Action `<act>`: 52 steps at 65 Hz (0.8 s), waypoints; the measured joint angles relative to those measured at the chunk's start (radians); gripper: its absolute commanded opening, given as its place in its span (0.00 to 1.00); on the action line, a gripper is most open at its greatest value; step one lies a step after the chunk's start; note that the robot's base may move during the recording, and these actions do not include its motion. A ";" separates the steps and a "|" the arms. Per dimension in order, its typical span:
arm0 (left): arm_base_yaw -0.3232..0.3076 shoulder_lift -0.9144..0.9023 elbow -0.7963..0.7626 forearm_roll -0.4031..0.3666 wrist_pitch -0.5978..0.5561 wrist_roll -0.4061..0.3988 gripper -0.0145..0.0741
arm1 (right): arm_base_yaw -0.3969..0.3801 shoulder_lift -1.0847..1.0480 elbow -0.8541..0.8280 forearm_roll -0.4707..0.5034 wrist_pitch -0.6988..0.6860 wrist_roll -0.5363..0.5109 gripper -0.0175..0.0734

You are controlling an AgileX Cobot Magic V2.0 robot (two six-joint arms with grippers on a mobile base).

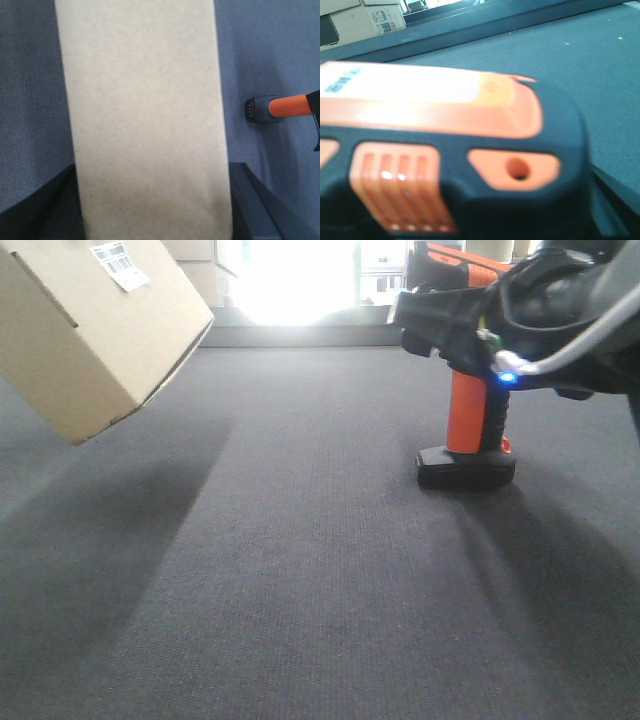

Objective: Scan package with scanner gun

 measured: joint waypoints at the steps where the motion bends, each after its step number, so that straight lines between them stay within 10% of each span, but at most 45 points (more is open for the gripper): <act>1: 0.000 0.000 0.000 0.000 0.000 0.000 0.04 | 0.000 0.002 0.000 0.000 0.000 0.000 0.73; 17: 0.000 0.000 0.000 0.000 0.000 0.000 0.04 | 0.000 0.020 -0.004 0.041 -0.004 0.000 0.65; 34: 0.000 0.000 0.000 0.000 0.000 0.000 0.04 | 0.001 0.020 -0.004 0.070 -0.041 -0.013 0.01; 52: 0.000 0.000 0.000 -0.002 0.000 0.000 0.04 | 0.001 -0.013 -0.004 0.088 -0.022 -0.171 0.02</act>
